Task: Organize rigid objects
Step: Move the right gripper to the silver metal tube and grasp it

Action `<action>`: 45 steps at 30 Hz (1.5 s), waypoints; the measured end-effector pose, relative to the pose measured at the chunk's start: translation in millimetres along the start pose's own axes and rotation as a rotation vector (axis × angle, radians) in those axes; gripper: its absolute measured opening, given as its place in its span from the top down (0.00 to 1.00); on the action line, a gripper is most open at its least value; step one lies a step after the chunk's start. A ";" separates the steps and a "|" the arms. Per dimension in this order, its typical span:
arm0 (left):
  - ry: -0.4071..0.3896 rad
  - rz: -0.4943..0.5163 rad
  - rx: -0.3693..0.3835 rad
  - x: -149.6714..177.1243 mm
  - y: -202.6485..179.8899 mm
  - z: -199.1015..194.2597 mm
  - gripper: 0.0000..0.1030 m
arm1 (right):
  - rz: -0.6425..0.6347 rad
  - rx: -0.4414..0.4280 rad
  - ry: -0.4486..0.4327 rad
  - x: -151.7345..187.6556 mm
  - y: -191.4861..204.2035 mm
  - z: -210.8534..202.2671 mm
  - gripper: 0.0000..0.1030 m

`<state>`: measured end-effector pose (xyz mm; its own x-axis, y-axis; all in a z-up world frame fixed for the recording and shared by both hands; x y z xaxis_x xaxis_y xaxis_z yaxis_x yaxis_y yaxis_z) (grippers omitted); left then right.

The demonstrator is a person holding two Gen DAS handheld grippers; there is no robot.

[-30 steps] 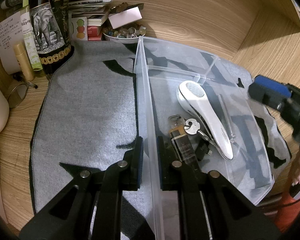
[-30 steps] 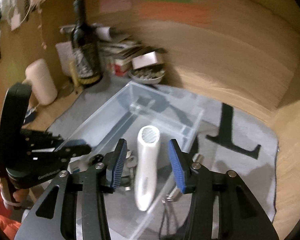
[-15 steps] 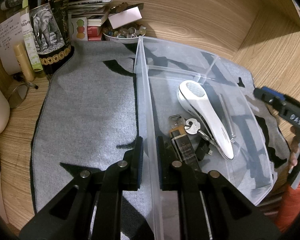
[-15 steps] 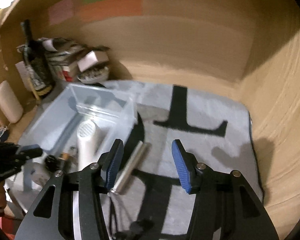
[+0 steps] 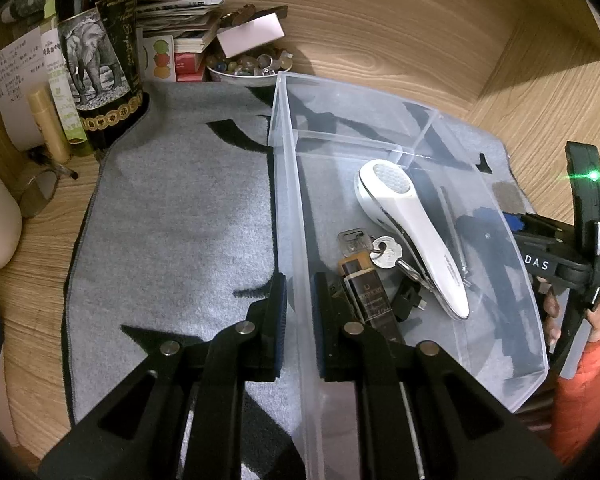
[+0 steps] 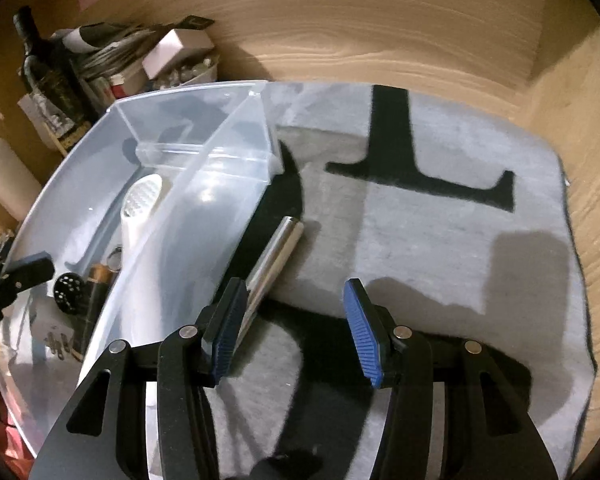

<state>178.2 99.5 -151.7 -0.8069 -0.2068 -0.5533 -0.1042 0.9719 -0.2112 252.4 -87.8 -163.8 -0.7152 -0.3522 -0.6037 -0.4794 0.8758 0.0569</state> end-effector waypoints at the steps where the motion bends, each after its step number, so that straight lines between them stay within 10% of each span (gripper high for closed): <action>1: 0.000 -0.001 0.000 -0.1 -0.2 0.2 0.89 | -0.002 0.002 -0.005 -0.1 -0.5 0.2 0.54; 16: 0.000 -0.001 0.000 0.2 0.1 0.6 0.89 | -0.003 -0.009 0.009 2.4 0.7 -1.0 0.52; 22: 0.000 -0.003 0.001 0.0 0.0 0.5 0.89 | -0.038 0.141 0.009 -0.5 -15.2 -2.7 0.52; 30: 0.000 -0.002 -0.003 0.7 1.3 0.3 0.89 | 0.003 -0.094 0.031 6.1 1.9 -3.7 0.55; 35: 0.002 -0.003 -0.005 -0.3 0.7 0.4 0.89 | -0.043 -0.028 0.050 7.6 9.8 13.1 0.56; 45: 0.002 -0.005 -0.003 -0.9 -0.9 0.0 0.89 | -0.072 0.081 0.002 6.1 -2.3 10.4 0.86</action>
<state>179.0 98.8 -151.0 -0.8074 -0.2111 -0.5510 -0.1100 0.9713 -0.2110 254.4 -88.5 -175.8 -0.6817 -0.4156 -0.6022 -0.4868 0.8720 -0.0508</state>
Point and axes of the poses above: each gripper's, at about its wrist camera, not at the fingertips, and z roughly the way its jaws point, y to its left, x to its underside, the point moved 8 cm from there along z, roughly the way its jaws point, and after that the axes turned 2 degrees about -z, right-handed, at the moved point
